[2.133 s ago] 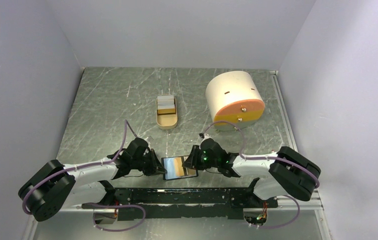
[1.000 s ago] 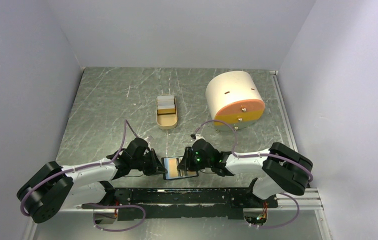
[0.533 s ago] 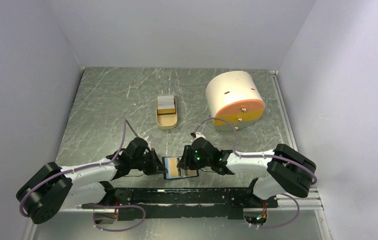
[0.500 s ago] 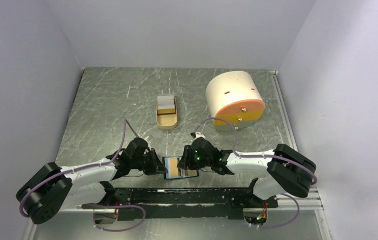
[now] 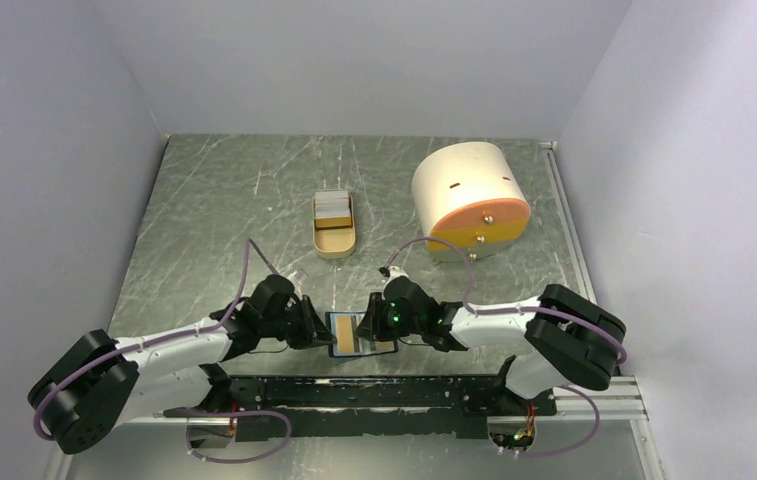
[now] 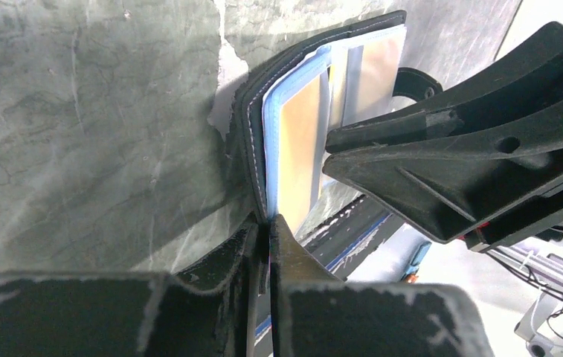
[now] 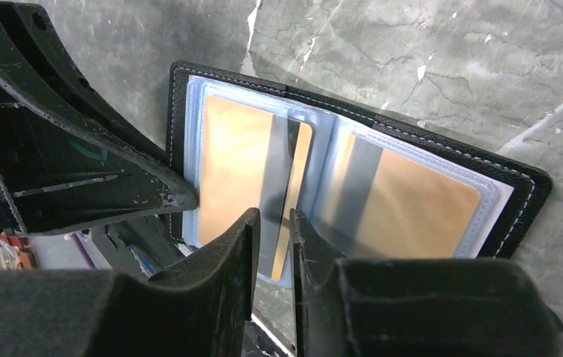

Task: Put the credit cards into the card holder
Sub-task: Insert the credit card into the card holder.

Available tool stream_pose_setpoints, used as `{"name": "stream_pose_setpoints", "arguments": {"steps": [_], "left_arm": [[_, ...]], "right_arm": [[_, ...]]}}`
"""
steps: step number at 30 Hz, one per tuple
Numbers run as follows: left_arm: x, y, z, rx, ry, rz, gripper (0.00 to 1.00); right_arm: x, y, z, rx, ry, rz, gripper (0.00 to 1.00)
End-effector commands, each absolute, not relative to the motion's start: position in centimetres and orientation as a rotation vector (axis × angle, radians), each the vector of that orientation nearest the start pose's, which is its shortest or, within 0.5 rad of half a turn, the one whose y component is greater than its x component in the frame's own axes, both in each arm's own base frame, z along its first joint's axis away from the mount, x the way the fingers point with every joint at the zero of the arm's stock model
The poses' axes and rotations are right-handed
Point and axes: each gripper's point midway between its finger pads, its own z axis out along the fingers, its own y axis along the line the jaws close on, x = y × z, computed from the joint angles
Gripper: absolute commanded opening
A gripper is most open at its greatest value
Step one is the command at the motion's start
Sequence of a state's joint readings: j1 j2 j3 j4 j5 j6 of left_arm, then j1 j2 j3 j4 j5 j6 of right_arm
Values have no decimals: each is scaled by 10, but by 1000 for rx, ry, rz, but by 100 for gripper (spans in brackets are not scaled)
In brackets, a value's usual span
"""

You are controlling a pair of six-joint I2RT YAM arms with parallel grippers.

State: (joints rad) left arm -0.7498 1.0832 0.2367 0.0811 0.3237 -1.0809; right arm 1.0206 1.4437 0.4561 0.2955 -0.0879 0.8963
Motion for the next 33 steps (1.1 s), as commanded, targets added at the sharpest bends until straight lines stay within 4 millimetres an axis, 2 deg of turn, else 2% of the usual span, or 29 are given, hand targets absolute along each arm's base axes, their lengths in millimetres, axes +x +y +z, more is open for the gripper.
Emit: {"name": "stream_pose_setpoints", "arguments": {"steps": [1, 6, 9, 14, 19, 33], "left_arm": [[127, -248, 46, -220, 2602, -1228, 16], [132, -250, 58, -211, 2568, -1238, 23], [133, -250, 58, -211, 2567, -1225, 24], [135, -252, 60, -205, 2555, -1239, 24], [139, -255, 63, -178, 2558, -1224, 9], [140, -269, 94, -86, 2446, -1369, 9]], "right_arm": [[138, 321, 33, -227, 2468, 1063, 28], [147, 305, 35, -232, 2446, 968, 39], [154, 295, 34, -222, 2430, 930, 41], [153, 294, 26, -252, 2449, 921, 32], [151, 297, 12, -267, 2488, 915, 24], [140, 301, -1, -216, 2526, 992, 20]]}}
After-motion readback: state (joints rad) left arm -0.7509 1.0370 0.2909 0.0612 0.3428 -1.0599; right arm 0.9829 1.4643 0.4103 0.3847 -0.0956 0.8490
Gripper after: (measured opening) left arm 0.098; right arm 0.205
